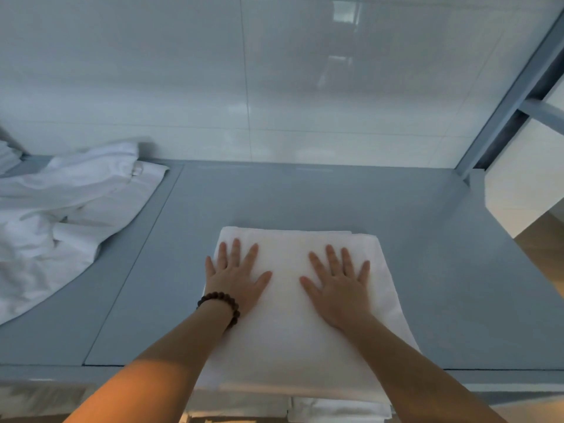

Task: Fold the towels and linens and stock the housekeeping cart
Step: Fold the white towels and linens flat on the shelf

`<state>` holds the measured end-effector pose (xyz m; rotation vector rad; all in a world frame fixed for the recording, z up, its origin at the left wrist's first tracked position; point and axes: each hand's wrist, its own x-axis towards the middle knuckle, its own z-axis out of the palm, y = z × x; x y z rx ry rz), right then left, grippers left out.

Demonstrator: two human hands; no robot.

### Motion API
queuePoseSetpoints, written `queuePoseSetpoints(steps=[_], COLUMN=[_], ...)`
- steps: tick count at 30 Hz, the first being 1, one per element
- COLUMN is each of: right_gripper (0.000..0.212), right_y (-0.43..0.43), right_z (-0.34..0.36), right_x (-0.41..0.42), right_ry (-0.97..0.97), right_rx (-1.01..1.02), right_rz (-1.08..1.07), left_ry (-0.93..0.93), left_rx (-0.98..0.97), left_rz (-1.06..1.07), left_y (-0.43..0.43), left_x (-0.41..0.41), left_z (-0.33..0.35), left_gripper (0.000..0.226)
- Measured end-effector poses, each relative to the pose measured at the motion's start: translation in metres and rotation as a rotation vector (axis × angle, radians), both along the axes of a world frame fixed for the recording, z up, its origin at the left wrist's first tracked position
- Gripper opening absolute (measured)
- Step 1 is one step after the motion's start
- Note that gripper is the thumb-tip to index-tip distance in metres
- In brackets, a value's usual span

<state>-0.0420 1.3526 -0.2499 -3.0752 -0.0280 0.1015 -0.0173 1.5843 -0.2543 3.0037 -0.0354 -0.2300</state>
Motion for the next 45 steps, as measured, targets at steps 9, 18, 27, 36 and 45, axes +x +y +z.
queuePoseSetpoints(steps=[9, 18, 27, 36, 45], right_gripper=[0.063, 0.07, 0.073, 0.059, 0.054], right_y=[0.013, 0.043, 0.052, 0.075, 0.09], right_z=[0.014, 0.024, 0.016, 0.028, 0.01], right_x=[-0.016, -0.085, -0.041, -0.033, -0.078], right_ry=[0.077, 0.233, 0.253, 0.201, 0.013], right_rx=[-0.011, 0.014, 0.02, 0.041, 0.048], right_rz=[-0.04, -0.123, -0.124, -0.003, 0.083], left_ry=[0.103, 0.29, 0.209, 0.031, -0.101], left_rx=[-0.036, 0.041, 0.056, 0.084, 0.093], left_rz=[0.059, -0.036, -0.07, -0.045, 0.01], left_y=[-0.001, 0.002, 0.006, -0.016, -0.017], left_x=[-0.025, -0.121, -0.093, -0.081, -0.111], left_z=[0.016, 0.046, 0.035, 0.043, 0.014], left_gripper=[0.074, 0.08, 0.084, 0.069, 0.067])
